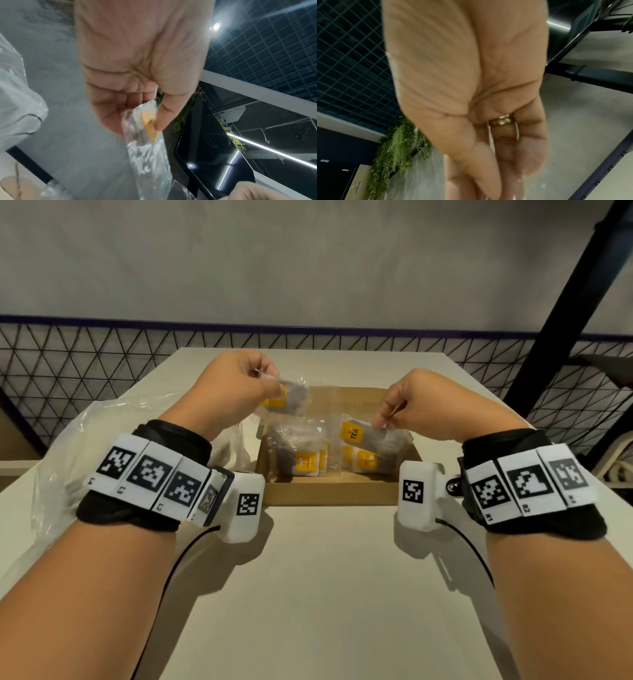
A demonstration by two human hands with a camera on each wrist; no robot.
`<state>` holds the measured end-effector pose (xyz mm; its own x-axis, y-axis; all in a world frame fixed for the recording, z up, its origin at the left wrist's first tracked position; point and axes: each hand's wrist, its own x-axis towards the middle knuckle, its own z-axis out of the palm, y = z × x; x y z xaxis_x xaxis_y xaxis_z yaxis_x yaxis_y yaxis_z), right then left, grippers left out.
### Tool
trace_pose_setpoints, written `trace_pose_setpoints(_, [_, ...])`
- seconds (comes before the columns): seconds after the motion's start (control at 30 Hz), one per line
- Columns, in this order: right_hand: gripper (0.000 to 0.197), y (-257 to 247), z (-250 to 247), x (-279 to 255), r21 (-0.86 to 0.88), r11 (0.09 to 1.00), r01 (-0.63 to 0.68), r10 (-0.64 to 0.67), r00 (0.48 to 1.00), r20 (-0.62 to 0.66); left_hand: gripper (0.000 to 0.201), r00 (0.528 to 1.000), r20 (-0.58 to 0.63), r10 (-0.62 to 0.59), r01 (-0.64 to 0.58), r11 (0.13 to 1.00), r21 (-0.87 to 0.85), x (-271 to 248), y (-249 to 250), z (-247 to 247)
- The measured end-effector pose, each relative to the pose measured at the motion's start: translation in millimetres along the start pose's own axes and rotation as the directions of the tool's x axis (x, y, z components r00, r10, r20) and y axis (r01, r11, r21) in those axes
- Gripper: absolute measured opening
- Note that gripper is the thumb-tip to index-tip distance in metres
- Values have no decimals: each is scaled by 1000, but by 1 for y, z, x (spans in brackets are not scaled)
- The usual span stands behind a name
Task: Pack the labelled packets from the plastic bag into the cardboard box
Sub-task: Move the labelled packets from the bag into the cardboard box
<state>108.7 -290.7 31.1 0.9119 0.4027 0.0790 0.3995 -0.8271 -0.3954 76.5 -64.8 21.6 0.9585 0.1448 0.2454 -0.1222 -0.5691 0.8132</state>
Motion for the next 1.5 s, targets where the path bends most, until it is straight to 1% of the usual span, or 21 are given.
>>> trace_pose_setpoints(0.07, [27, 0, 1, 0, -16, 1000, -3, 4, 1000, 18, 22, 1000, -14, 18, -20, 994, -103, -1, 4, -3])
trace_pose_setpoints(0.13, [27, 0, 2, 0, -53, 999, -10, 13, 998, 55, 30, 1000, 10, 29, -27, 987, -157, -3, 8, -6])
trace_pose_setpoints(0.23, [33, 1, 6, 1, -133, 990, -40, 56, 992, 115, 45, 997, 55, 52, -47, 995, -88, -5, 9, -6])
trace_pose_setpoints(0.3, [36, 2, 9, 1, -166, 984, -63, 86, 987, 136, 55, 997, 40, 70, -69, 997, -36, -5, 9, -5])
trace_pose_setpoints(0.33, [36, 3, 9, 1, -178, 981, -73, 98, 985, 141, 56, 997, 15, 78, -78, 996, -36, -4, 8, -4])
trace_pose_setpoints(0.4, [32, 4, 8, 1, -200, 976, -82, 113, 982, 151, 51, 995, -46, 83, -86, 994, -71, -3, 7, -4])
trace_pose_setpoints(0.5, [26, 5, 6, 1, -215, 973, -88, 122, 981, 150, 28, 989, -114, 92, -106, 987, -124, -2, 7, -4])
trace_pose_setpoints(0.6, [30, 3, 6, 1, -206, 975, -79, 110, 984, 140, 17, 990, -76, 118, -130, 974, -186, -5, 9, -2])
trace_pose_setpoints(0.67, [32, 2, 7, 1, -194, 978, -76, 104, 985, 139, 13, 992, 8, 126, -122, 973, -195, -7, 10, 3])
trace_pose_setpoints(0.73, [33, 2, 7, 1, -185, 980, -75, 100, 986, 130, 14, 986, 121, 114, -96, 985, -141, -9, 10, 10])
trace_pose_setpoints(0.8, [32, 2, 7, 1, -168, 983, -67, 88, 989, 121, 19, 971, 216, 102, -95, 995, -41, -10, 9, 20])
trace_pose_setpoints(0.9, [31, 2, 7, 2, -159, 986, -50, 72, 988, 139, 29, 946, 310, 97, -148, 978, 145, -11, 7, 31])
trace_pose_setpoints(0.97, [29, 3, 9, 3, -155, 987, -45, 71, 984, 163, 36, 932, 351, 88, -175, 958, 226, -10, 5, 34])
trace_pose_setpoints(1.13, [25, 1, 13, 4, -143, 988, -65, 94, 975, 201, 45, 914, 405, 27, -170, 932, 320, -9, 1, 34])
trace_pose_setpoints(1.17, [25, 1, 13, 4, -142, 988, -68, 96, 975, 201, 44, 912, 410, 7, -161, 926, 343, -9, 0, 33])
trace_pose_setpoints(1.23, [24, 1, 14, 4, -138, 987, -79, 106, 974, 199, 34, 908, 419, -14, -162, 910, 381, -9, -1, 31])
trace_pose_setpoints(1.33, [24, -1, 14, 4, -141, 985, -95, 123, 971, 207, 24, 899, 438, -19, -209, 860, 466, -10, -3, 27])
trace_pose_setpoints(1.4, [24, -2, 14, 3, -156, 983, -102, 137, 963, 230, 23, 897, 438, -54, -202, 831, 518, -11, -4, 25])
trace_pose_setpoints(1.5, [25, -5, 16, 3, -197, 974, -114, 165, 950, 267, 29, 905, 411, -106, -172, 793, 584, -11, -3, 24])
